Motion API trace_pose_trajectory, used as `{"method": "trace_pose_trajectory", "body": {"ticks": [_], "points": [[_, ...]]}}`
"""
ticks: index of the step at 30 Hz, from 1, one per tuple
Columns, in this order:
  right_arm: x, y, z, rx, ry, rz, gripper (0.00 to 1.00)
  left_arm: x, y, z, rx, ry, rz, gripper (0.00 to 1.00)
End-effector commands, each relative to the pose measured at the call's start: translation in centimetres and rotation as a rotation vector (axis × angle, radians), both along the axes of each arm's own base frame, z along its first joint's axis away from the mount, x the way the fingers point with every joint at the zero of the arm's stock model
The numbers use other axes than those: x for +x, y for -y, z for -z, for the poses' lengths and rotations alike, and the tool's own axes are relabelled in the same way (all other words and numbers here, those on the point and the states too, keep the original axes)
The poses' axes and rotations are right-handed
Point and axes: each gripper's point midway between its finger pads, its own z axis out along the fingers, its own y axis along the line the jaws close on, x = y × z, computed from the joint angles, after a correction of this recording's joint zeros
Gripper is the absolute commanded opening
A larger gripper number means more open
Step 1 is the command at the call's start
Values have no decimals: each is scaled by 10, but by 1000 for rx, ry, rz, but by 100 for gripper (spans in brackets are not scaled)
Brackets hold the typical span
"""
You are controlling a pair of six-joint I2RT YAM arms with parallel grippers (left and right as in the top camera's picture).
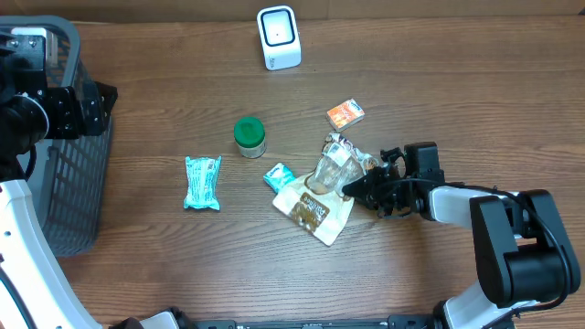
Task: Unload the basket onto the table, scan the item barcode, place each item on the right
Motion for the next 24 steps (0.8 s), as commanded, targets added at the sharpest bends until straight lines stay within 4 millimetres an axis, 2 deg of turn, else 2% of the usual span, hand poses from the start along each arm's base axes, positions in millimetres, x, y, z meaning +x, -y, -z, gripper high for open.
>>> {"method": "trace_pose_trajectory", "body": {"ticks": [1,7,10,14,21,24], "points": [[10,-12,-40,69,150,-131,4,2,2,3,-2,-3,25,100],[7,-12,-91,17,238,-327,4,2,2,3,-2,-3,25,99],[4,-7,-109,-51,266,-422,4,2,2,3,-2,-3,25,99],[2,5,-115,-158,300,-511,4,2,2,3,-2,-3,25,100],[-19,1,-120,-102,405,-672,4,2,2,3,-2,-3,25,100],[-19,5,-114,-137,406,-692,4,2,2,3,-2,-3,25,99]]}}
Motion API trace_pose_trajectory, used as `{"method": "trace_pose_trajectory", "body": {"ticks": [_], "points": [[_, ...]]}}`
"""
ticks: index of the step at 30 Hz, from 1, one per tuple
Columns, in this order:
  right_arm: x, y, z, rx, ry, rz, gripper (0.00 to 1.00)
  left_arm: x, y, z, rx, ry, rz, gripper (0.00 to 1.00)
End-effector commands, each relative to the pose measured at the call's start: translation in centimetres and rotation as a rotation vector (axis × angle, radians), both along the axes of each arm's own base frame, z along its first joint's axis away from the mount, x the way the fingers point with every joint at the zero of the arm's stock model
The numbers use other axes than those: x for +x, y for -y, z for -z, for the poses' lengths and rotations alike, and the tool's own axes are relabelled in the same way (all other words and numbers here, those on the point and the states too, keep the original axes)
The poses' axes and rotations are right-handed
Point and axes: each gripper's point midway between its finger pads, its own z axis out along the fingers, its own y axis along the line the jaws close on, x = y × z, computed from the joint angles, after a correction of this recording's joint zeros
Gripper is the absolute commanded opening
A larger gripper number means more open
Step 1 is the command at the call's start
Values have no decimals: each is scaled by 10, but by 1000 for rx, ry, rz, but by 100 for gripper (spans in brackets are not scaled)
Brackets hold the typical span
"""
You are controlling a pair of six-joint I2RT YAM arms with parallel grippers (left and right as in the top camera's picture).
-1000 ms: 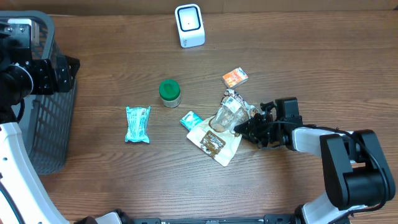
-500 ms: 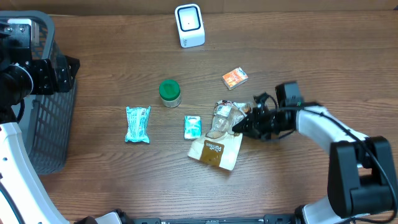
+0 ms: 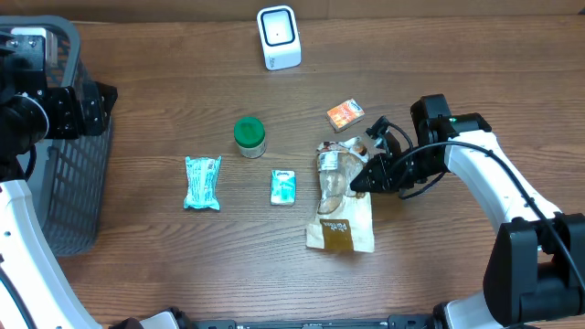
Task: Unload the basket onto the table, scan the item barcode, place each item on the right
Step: 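Lift the Pantree bag upright with the right gripper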
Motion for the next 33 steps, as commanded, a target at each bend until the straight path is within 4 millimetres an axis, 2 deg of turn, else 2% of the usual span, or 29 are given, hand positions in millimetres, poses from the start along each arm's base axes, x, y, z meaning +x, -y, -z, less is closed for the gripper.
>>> {"method": "trace_pose_trajectory", "body": {"ticks": [1,6,18,25,33], "points": [[4,2,-3,-6,113,-82,4,2,2,3,-2,-3,25,100],[9,4,10,-29,91,-73,4,2,2,3,-1,-3,25,99],[43,11,59,-130,3,147,4,2,2,3,-1,-3,25,99],[62,12,74,-142,25,196,5,2,2,3,-2,-3,25,100],[61,10,109,-137,-68,209,6,2,2,3,-1,-3,25,100]]}}
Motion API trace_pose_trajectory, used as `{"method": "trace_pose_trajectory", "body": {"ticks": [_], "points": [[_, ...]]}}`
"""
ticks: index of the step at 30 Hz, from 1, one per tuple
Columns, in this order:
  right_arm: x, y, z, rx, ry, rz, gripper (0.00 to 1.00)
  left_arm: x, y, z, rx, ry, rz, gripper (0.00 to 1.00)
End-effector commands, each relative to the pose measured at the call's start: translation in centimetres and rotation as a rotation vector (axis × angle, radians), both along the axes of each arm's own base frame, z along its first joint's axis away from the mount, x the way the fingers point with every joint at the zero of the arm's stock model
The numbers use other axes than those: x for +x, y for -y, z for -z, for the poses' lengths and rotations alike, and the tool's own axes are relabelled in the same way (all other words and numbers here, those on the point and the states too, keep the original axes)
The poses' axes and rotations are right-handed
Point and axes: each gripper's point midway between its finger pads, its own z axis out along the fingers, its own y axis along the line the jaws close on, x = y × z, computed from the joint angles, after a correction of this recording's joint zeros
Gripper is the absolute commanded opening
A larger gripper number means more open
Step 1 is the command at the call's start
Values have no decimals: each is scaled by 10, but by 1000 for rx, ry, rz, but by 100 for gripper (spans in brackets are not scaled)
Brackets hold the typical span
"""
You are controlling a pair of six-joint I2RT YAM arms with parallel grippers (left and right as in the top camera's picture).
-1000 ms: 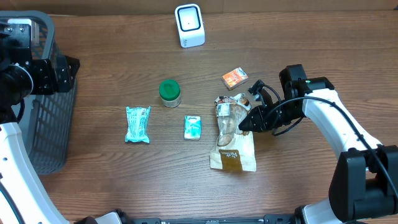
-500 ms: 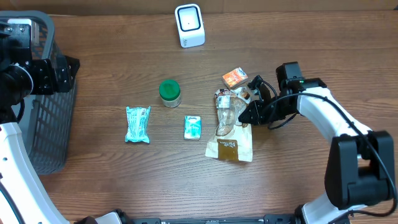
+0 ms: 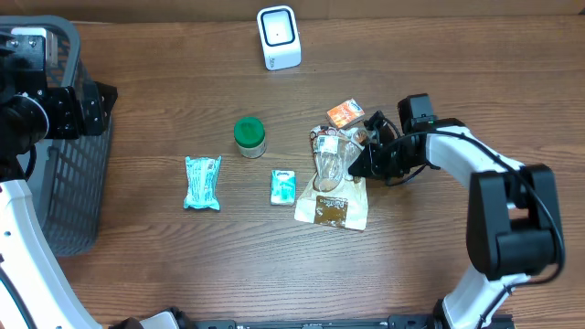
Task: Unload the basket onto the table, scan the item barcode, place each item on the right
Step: 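Lift the Pantree bag upright with the right gripper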
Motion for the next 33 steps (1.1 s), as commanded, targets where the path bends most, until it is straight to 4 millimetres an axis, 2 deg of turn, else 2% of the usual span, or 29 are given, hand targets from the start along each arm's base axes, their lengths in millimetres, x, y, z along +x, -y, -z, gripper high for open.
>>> {"method": "trace_pose_trajectory", "body": {"ticks": [1,4,5,7,9,15,22,25,28,33], "points": [[-5,-1,14,16,-54,14,7,2,2,3,-1,-3,25,100],[-5,-6,16,51,-62,11,13,2,2,3,-2,-3,25,100],[-4,-7,16,59,-62,10,21,2,2,3,-1,-3,25,100],[-3,-9,14,73,-58,14,30,2,2,3,-2,-3,25,99],[1,-10,14,78,-61,34,36,2,2,3,-2,-3,25,100],[3,-31,17,113,-58,65,41,2,2,3,-2,-3,25,99],[-9,-62,33,126,-81,56,42,2,2,3,-1,-3,25,100],[-13,-70,48,122,-119,63,40,2,2,3,-1,-3,25,99],[-18,-72,63,114,-163,77,24,2,2,3,-1,-3,25,99],[-16,-78,59,168,-170,80,4,2,2,3,-1,-3,25,100]]}}
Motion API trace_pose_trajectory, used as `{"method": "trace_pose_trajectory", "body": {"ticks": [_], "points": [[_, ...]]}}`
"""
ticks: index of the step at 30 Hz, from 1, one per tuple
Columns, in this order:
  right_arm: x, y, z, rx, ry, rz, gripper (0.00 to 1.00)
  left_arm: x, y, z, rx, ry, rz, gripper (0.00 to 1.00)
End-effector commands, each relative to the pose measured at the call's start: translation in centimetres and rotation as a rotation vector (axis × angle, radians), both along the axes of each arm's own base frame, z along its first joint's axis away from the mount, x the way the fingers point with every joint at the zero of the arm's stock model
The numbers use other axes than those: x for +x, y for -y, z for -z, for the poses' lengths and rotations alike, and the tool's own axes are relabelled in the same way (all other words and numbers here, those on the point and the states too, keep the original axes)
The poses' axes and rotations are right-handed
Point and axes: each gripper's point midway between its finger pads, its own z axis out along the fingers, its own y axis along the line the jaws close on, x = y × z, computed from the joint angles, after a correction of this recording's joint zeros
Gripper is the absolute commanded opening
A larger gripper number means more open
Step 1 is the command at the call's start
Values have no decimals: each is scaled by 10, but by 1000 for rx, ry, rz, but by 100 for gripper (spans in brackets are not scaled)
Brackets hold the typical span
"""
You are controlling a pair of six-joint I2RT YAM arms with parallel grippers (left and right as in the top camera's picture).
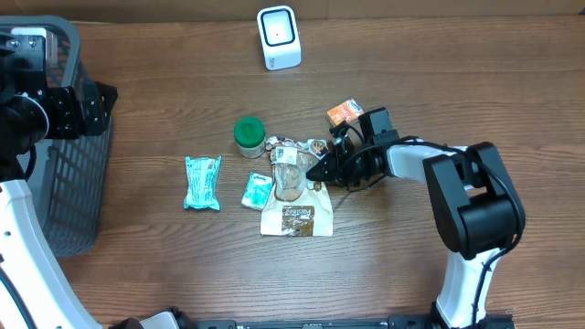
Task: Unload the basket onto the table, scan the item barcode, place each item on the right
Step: 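Lift the Pantree bag upright with the right gripper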
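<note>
The item is a brown snack bag (294, 199) with a clear top, lying flat in the middle of the table, seen from overhead. My right gripper (319, 171) reaches in low from the right and is shut on the bag's upper right edge. The white barcode scanner (279, 37) stands at the far edge, well behind the bag. My left arm (55, 105) hangs over the basket at the far left; its fingers are not distinguishable.
A small teal packet (257, 190) touches the bag's left side. A green-lidded jar (249, 135) stands just behind it, a teal pouch (202, 182) lies further left, and an orange box (345, 113) sits behind my right wrist. A dark wire basket (69, 192) fills the left edge.
My right gripper and the brown bag now sit further left, with the bag's top next to the green-lidded jar. The small teal packet has been shifted left and tilted. The left arm is unchanged.
At first the bag lay askew, partly over the small teal packet, with my right gripper at its right edge. Then it lay straight further right, the packet uncovered. Then it sat closer to the orange box. Now it is left of there, against the packet.
</note>
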Motion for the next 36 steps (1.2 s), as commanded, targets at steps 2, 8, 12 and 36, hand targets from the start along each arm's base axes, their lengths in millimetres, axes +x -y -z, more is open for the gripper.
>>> {"method": "trace_pose_trajectory", "body": {"ticks": [2,8,12,36], "points": [[-12,11,36,-94,-91,46,4,2,2,3,-2,-3,25,100],[-5,18,6,-28,-99,71,4,2,2,3,-1,-3,25,100],[-9,13,-56,96,18,-10,4,2,2,3,-1,-3,25,100],[-56,20,-277,473,389,-139,4,2,2,3,-2,-3,25,99]]}}
